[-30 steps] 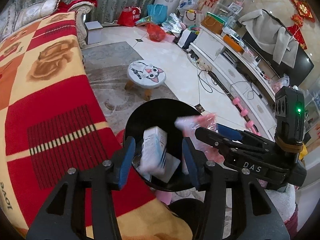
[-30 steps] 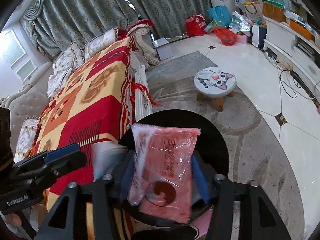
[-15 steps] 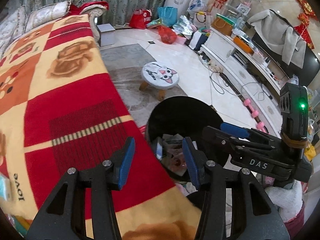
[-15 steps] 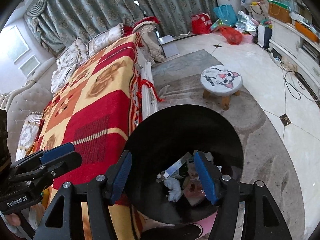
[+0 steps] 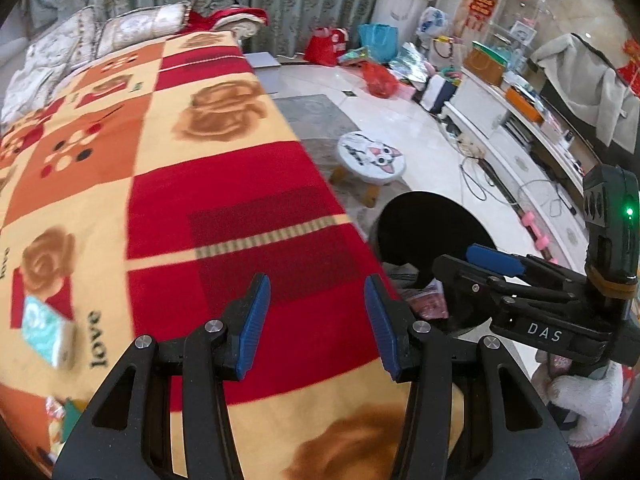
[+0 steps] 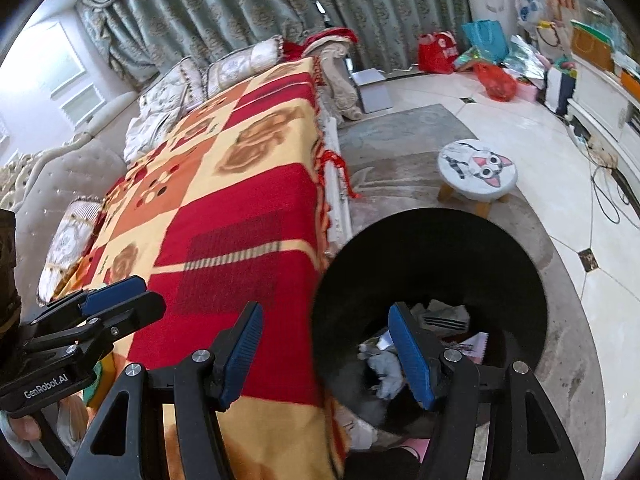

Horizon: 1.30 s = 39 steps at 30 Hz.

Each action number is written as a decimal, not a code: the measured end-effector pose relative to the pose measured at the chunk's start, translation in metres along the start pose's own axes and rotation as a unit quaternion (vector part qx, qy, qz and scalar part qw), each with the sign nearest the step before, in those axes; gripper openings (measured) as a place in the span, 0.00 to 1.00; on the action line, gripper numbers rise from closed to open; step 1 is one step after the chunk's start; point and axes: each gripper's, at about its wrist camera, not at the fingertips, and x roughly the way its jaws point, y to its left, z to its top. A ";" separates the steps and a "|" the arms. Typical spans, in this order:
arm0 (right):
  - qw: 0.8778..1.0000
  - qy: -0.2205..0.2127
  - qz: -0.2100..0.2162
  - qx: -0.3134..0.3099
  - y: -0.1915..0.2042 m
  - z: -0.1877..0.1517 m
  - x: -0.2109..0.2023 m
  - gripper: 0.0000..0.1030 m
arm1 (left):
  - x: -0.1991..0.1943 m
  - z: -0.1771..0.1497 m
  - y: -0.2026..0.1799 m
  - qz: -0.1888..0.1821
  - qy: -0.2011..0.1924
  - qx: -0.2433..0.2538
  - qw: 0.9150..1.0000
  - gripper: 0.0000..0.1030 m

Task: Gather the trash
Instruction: 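Move both open tools back to the trash on the blanket, then grasp the orange snack bar with the left tool while the right tool grasps the beige cloth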

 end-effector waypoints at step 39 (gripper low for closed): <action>0.953 0.136 0.156 -0.220 0.242 -0.071 0.074 0.65 | -0.069 -0.147 0.245 0.092 0.095 -0.123 0.984 0.46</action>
